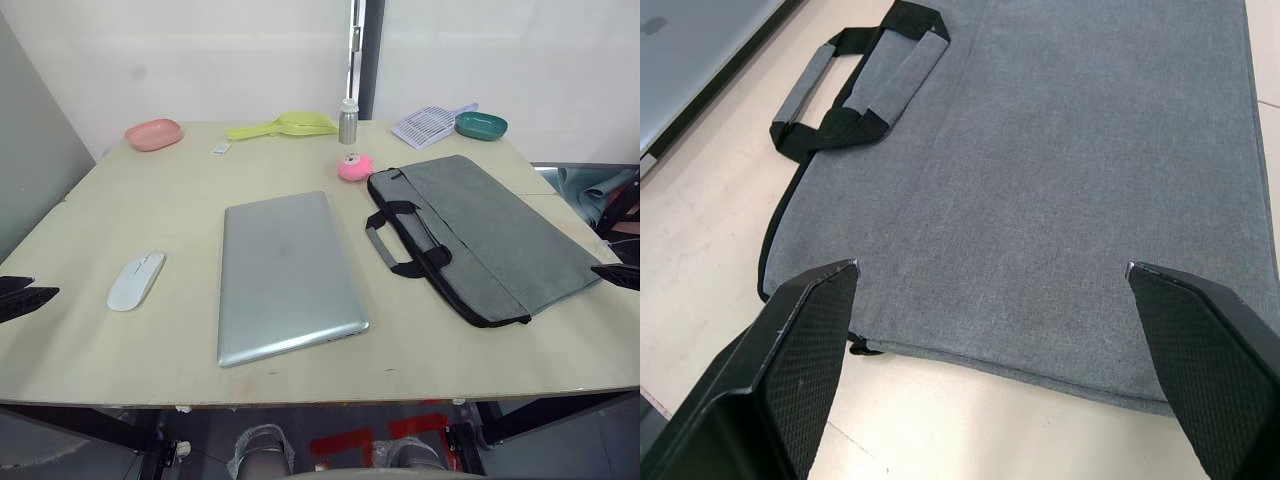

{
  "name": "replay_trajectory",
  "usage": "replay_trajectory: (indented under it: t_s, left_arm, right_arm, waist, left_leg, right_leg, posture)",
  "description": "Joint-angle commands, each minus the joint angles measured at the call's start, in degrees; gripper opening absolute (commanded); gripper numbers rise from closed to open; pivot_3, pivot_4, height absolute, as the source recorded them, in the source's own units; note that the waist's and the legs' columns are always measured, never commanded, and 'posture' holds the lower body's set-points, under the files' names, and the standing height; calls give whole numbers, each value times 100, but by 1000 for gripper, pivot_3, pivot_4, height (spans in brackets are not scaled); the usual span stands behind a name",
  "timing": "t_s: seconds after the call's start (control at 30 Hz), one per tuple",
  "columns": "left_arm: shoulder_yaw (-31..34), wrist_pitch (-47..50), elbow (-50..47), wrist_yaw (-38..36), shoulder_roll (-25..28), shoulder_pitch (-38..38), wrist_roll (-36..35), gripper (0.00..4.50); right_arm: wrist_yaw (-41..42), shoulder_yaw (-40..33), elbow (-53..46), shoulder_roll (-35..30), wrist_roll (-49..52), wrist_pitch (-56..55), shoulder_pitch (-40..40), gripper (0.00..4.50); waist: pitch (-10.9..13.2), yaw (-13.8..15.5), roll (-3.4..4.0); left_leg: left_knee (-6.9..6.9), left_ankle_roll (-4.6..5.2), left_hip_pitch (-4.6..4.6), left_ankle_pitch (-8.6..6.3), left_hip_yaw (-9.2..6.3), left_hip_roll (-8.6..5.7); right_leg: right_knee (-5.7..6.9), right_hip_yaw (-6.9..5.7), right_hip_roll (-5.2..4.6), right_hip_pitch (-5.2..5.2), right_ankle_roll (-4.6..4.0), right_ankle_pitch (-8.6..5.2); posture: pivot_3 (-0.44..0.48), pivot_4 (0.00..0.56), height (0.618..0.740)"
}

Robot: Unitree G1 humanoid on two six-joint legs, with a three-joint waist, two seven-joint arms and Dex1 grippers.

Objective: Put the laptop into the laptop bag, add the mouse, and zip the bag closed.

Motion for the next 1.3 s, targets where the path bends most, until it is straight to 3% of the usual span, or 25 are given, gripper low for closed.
replay_trajectory:
  t_s: [0.03, 0.7, 1.03, 1.17, 1.3]
  left_arm:
    - [164, -9, -151, 26, -4, -23, -64, 4437]
    - [193, 263, -879, 196, -239, 260, -128, 4437]
    - [28, 1173, -2262, 958, -835, -599, -929, 4437]
    - [-335, 2209, -2800, 1705, -1307, -915, -1328, 4500]
    - [-673, 2916, -3168, 2177, -1661, -1006, -1557, 4500]
  right_arm:
    - [-1, -192, -225, 18, 72, -54, 5, 4500]
    - [46, -130, -379, 79, 37, -12, 79, 4500]
    - [-444, 208, -1822, 647, 683, 575, -432, 4500]
    - [-1206, 999, -2223, 1143, 445, 585, -1251, 3297]
    - [-1305, 1944, -2478, 1369, 115, 469, -1836, 1904]
  waist:
    - [0, 0, 0]
    - [0, 1, -1]
    - [0, -11, 0]
    - [-1, -53, 6]
    - [-1, -41, 4]
  left_leg:
    - [0, 0, 0, 0, 0, 0]
    - [-7, 1, 18, -1, 23, -1]
    - [-3, 3, 22, 1, 27, -1]
    - [-5, 7, 25, 4, 30, 1]
    - [-2, 5, 20, 3, 29, -1]
  right_leg:
    - [0, 0, 0, 0, 0, 0]
    - [0, 21, 0, 0, 0, 0]
    - [10, 29, 0, 0, -1, 0]
    - [17, 32, 4, -4, -1, 1]
    - [25, 32, 3, -8, 0, 1]
  posture:
    - [0, 150, 740]
    - [0, 150, 740]
    - [0, 150, 740]
    - [0, 150, 740]
    - [0, 150, 740]
